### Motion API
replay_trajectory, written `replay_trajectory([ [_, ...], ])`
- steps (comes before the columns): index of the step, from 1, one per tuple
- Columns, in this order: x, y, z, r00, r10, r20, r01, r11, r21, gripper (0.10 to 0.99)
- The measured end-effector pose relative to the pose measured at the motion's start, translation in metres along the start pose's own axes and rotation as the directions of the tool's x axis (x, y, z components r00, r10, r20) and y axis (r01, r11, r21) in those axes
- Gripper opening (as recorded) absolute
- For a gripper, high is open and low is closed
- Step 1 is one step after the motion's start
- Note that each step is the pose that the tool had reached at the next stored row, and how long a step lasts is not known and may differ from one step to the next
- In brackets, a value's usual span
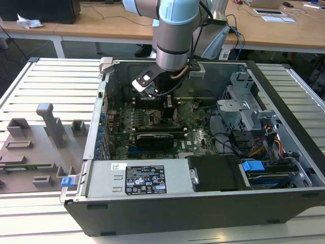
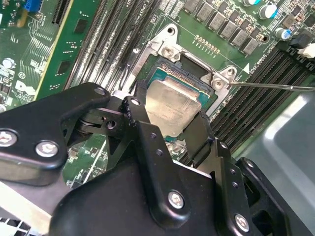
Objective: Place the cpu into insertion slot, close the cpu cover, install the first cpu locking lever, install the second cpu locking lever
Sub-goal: 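Place the cpu into insertion slot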
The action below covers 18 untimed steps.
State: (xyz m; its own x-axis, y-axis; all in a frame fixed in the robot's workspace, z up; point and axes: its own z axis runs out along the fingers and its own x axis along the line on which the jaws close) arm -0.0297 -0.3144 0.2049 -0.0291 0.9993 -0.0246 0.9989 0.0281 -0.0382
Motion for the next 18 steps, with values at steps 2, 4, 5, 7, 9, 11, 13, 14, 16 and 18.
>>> replay_trajectory([
  [2,0.0007,-0.0003,0.0016,1.0000,0.000,0.0000,0.000,1.0000,0.000,0.545],
  [4,0.0011,-0.0003,0.0031,1.0000,0.000,-0.0001,0.000,1.0000,0.000,0.545],
  [5,0.0012,-0.0003,0.0039,1.0000,0.000,-0.0001,0.000,1.0000,0.000,0.545],
  [7,0.0013,-0.0003,0.0050,1.0000,0.000,0.0003,0.000,1.0000,0.000,0.545],
  [9,0.0014,-0.0003,0.0052,1.0000,0.000,0.0000,0.000,1.0000,0.000,0.545],
  [11,0.0014,-0.0003,0.0052,1.0000,0.000,0.0000,0.000,1.0000,0.000,0.545],
  [13,0.0014,-0.0003,0.0053,1.0000,0.000,-0.0002,0.000,1.0000,0.000,0.545],
  [14,0.0014,-0.0003,0.0053,1.0000,0.000,-0.0002,0.000,1.0000,0.000,0.553],
  [16,0.0014,-0.0003,0.0053,1.0000,0.000,-0.0001,0.000,1.0000,0.000,0.620],
  [18,0.0014,-0.0004,0.0027,1.0000,0.000,-0.0001,0.000,1.0000,0.000,0.620],
])
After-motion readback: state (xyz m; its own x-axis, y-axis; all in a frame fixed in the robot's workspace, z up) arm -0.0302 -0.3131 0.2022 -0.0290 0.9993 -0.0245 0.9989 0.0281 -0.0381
